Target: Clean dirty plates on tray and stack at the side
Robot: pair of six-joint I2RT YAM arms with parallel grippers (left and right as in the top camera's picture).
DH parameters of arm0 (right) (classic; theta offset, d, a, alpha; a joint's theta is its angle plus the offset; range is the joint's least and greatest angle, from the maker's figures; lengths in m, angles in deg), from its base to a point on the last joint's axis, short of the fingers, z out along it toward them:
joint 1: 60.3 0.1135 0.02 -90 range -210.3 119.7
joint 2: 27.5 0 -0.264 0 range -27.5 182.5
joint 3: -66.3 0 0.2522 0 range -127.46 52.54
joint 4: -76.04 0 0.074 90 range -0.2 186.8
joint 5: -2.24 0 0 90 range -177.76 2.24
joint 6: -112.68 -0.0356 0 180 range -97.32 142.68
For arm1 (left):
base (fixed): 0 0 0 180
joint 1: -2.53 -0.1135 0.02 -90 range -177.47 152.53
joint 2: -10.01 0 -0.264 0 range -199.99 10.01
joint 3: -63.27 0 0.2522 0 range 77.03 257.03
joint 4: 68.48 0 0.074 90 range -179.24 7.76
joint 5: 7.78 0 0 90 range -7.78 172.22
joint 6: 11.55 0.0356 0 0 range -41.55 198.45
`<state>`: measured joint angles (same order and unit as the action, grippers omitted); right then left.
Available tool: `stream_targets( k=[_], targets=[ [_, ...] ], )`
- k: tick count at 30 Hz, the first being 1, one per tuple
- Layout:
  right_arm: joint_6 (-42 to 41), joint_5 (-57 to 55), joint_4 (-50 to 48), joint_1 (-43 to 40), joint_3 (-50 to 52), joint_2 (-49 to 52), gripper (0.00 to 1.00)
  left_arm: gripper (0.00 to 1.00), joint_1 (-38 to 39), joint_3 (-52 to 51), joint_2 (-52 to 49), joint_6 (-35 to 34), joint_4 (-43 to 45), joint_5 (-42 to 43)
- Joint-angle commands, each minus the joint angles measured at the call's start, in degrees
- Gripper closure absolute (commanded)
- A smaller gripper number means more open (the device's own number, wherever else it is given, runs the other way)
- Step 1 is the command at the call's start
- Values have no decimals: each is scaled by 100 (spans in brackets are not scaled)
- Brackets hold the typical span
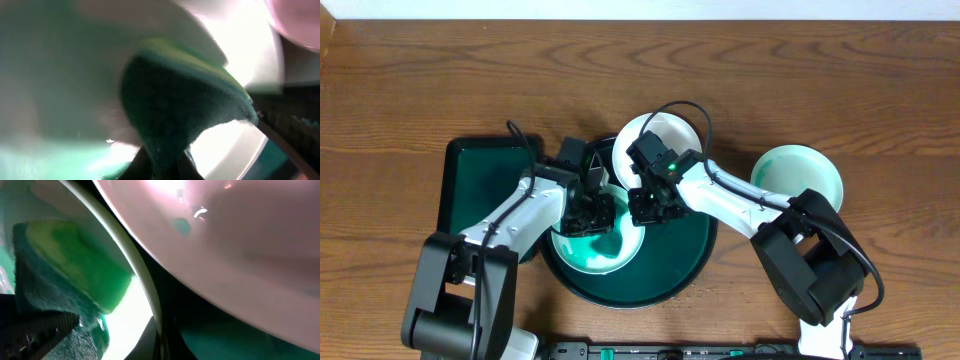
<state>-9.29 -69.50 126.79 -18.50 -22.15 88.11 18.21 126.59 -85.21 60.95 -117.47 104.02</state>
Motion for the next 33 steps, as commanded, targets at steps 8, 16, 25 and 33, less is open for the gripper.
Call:
stream_targets(
  k=[8,16,25,33],
  targets=[
    [96,9,31,-26,-76,109,99,93,-114,-133,-127,-2396,-905,-4170],
    [98,24,33,-35,-76,109,99,93,-109,-133,-127,289,17,-258],
    [98,44,31,-61,-76,109,99,93,-116,-133,-127,782,616,713],
    [98,46,42,-61,-76,109,99,93,-116,-133,-127,-1950,247,-3668]
  ],
)
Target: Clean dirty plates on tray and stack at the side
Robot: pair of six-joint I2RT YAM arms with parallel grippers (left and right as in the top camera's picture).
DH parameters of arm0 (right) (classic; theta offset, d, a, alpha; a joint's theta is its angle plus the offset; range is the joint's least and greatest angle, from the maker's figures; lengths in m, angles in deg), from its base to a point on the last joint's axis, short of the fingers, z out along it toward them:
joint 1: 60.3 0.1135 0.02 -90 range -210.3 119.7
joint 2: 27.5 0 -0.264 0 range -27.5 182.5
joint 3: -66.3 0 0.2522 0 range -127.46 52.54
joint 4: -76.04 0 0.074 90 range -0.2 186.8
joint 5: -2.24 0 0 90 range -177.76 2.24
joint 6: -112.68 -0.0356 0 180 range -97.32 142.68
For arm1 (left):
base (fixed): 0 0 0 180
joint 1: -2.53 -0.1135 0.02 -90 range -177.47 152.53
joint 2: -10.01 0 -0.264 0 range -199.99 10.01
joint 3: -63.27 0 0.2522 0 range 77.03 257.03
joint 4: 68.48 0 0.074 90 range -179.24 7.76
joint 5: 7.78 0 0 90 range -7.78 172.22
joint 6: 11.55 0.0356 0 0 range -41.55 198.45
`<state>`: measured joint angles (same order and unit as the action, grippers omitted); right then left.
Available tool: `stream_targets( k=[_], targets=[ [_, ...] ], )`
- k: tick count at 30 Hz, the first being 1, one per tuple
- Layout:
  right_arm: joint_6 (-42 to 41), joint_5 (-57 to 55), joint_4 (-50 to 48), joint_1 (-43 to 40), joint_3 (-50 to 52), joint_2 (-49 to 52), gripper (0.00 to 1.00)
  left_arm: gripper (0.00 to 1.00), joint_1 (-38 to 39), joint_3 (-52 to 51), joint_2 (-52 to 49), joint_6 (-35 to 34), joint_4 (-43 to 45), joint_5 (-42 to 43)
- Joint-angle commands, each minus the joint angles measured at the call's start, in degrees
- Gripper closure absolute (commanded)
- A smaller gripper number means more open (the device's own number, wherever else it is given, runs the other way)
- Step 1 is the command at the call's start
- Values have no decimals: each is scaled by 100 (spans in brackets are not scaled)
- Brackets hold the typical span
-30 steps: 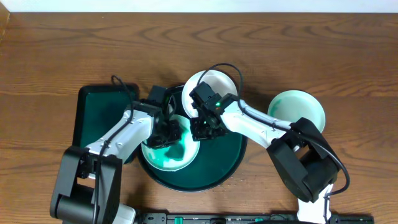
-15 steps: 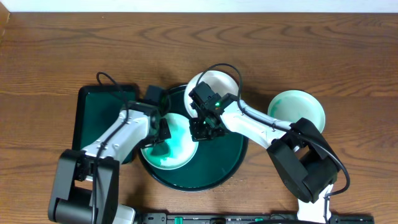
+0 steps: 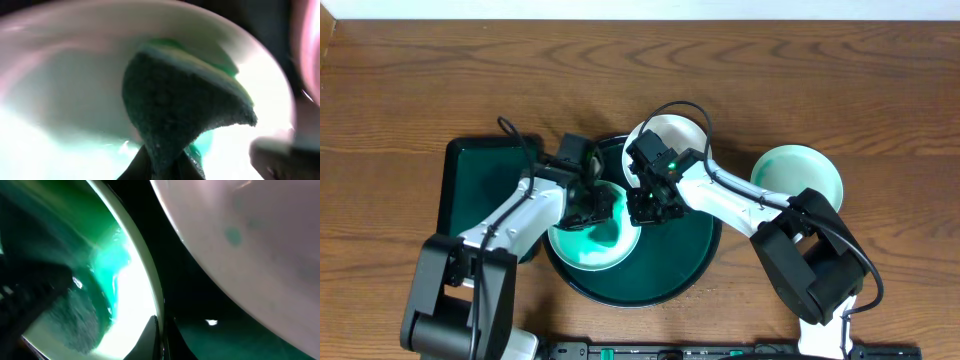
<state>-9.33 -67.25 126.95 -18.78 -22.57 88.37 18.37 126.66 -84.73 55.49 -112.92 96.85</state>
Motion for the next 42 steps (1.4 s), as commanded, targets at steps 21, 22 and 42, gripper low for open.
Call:
stream_targets(
  k=[21,22,42],
  targets=[
    [144,-133,59,-66,-33,83,99,93,-129,-140,-175,1257,-1552,601],
    [142,-133,57,-66,-33,83,99,93,-129,-140,-175,1552,-1530,986],
    [170,-94,66,-72,-33,83,99,93,-131,-140,-175,-107,-7,-1143]
  ],
)
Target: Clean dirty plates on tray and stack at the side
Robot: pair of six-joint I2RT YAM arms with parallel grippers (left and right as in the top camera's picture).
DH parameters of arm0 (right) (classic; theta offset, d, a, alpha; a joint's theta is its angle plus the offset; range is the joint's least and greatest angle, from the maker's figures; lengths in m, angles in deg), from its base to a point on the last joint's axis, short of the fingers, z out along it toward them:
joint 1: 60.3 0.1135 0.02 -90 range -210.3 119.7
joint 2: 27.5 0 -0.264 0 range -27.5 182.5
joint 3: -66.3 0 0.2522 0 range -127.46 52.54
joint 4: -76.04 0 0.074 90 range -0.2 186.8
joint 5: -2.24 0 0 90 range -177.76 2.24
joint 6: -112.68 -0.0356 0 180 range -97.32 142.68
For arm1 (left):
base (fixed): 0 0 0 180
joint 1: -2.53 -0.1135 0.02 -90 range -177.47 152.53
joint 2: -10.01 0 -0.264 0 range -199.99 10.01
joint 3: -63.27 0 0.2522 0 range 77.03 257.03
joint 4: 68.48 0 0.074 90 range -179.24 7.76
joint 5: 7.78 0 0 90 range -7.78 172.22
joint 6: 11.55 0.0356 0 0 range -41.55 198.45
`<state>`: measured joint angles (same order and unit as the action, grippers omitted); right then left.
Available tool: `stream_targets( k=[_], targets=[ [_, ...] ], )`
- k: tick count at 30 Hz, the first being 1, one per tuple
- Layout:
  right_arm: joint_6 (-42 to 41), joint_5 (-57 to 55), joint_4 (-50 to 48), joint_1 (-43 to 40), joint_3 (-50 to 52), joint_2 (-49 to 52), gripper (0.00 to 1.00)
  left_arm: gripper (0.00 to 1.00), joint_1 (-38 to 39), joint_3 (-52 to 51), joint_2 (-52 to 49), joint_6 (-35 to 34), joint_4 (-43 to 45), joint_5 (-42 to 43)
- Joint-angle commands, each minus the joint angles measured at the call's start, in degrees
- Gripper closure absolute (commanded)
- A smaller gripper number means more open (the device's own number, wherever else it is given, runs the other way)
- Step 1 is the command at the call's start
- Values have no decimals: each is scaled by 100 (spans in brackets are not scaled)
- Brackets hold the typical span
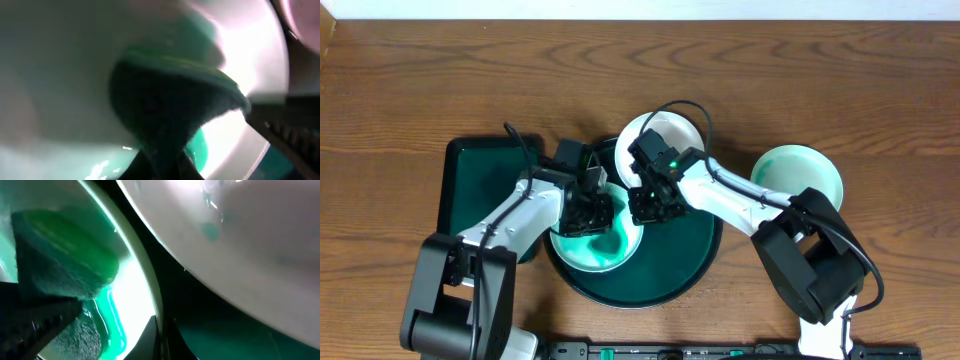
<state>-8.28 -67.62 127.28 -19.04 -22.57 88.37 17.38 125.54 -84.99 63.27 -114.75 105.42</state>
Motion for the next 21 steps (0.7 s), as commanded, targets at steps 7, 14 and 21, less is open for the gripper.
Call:
stream_targets(
  k=[7,14,21],
  targets=[
    [79,-57,31,-46,-33,83,99,93,-31,-28,-149,-2059,-385,-3633],
    [83,-57,26,-46,-33,83,99,93,-31,-28,-149,-1104,-1296,-2221],
    [83,-57,24,-46,-33,83,99,93,-31,-28,-149,1067,-1370,848]
  ],
)
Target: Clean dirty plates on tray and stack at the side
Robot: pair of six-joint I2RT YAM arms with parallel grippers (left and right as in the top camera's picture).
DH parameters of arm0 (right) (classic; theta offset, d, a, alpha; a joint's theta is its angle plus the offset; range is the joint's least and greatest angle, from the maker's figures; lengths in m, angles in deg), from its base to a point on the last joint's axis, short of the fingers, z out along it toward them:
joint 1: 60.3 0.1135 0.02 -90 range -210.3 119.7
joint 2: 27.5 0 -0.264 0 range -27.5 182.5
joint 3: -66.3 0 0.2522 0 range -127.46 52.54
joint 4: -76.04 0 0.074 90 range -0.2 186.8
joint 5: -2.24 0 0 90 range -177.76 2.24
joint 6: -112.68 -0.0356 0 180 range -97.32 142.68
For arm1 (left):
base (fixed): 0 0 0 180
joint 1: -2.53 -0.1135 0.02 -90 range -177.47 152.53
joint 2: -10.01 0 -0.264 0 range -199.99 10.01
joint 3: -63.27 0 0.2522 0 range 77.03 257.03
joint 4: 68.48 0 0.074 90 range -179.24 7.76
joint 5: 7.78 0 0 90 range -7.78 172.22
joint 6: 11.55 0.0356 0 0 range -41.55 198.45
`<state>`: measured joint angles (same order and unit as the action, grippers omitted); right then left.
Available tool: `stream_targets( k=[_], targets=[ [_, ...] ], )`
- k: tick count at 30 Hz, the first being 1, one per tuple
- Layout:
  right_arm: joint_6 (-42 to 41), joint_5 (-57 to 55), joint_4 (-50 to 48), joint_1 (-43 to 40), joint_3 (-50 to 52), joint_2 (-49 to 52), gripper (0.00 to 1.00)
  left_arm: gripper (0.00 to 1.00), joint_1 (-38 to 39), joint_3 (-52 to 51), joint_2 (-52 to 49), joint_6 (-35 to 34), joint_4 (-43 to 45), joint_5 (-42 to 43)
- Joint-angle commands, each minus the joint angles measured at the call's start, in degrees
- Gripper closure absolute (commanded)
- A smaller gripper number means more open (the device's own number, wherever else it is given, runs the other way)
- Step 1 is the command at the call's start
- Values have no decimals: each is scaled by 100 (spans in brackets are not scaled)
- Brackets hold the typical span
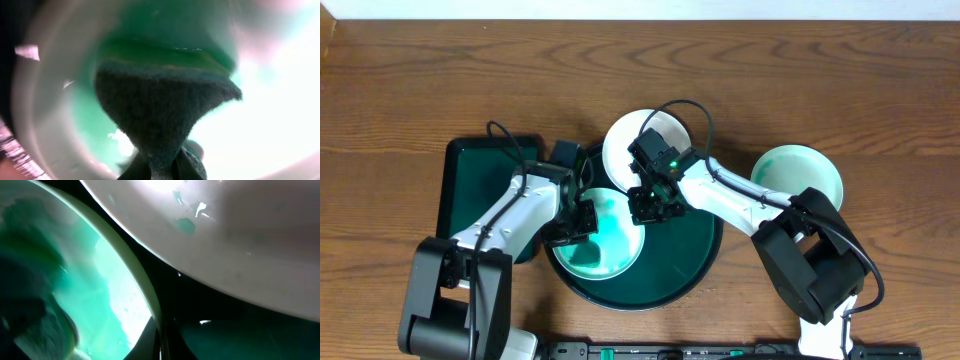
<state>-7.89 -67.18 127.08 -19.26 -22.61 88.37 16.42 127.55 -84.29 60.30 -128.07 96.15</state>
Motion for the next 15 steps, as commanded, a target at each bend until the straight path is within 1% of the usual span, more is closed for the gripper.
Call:
stream_targets(
  k=[1,3,11,13,15],
  targets=[
    [44,-101,44,-24,-28,83,99,93,66,-229,-219,1462,-7,1908],
    [44,-101,46,-24,-28,83,99,92,66,-229,-219,1539,125,2035],
    [44,-98,52,-28,-28,83,99,93,63,-229,-219,1502,901,1937],
    [44,-96,52,-35,-28,83,99,93,63,-229,-219,1283,1123,1620],
    [44,-92,52,-42,-28,83,99,93,63,-229,-219,782,1259,817]
  ],
)
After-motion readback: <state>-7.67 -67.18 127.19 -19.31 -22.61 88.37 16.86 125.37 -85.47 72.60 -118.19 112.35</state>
